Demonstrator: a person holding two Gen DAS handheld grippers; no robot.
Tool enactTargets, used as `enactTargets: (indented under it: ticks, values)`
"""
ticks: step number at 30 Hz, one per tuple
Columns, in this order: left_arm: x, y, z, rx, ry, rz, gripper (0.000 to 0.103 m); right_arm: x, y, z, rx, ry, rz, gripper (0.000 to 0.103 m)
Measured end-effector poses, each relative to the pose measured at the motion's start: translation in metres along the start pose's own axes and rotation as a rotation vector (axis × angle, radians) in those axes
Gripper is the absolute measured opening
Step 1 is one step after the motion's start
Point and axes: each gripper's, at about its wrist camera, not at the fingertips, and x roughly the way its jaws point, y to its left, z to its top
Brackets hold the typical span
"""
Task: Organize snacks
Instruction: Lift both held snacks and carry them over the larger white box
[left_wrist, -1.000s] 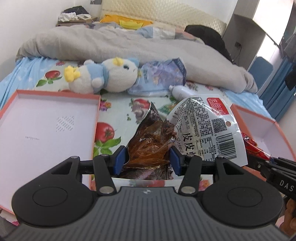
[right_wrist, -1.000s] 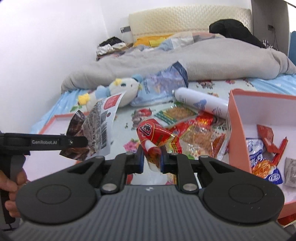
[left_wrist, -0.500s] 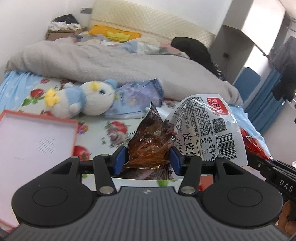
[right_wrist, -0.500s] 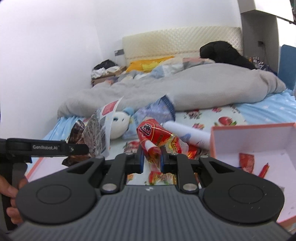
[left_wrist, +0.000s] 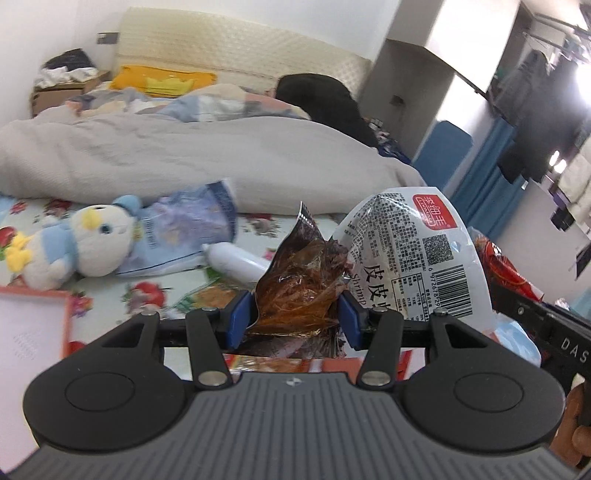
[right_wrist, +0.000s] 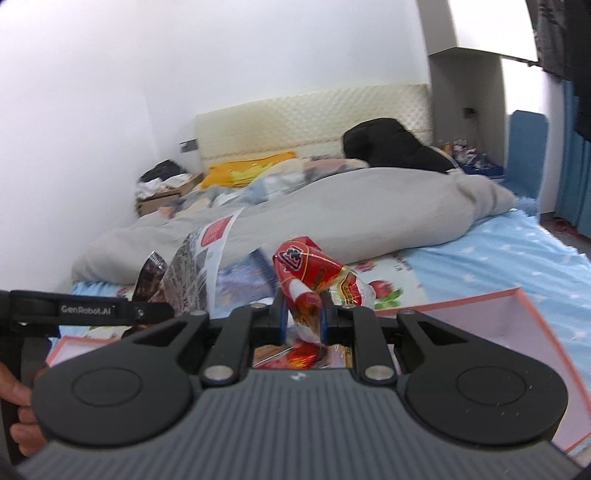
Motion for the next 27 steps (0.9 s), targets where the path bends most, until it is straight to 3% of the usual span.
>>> enactTargets:
  ticks: [6,12,19,27]
  values:
    - [0.05,-0.047,0.001,0.054,0.07,-0.071,0.057,0.011,-0.043,-0.003,0.038,0.025,-0.074,0.019]
    - [0.114,-0.09,-0.014,0.104,0.176,-0.117,0.057,0.031,-0.091,-0.024,0.104,0.112,-0.136,0.019]
    - [0.187,-0.124,-0.03,0.183,0.305,-0.115,0.057,0.063,-0.134,-0.06,0.157,0.239,-0.187,0.019]
    - [0.232,-0.131,-0.045,0.224,0.402,-0.097,0.057,0.085,-0.161,-0.094,0.208,0.351,-0.208,0.021]
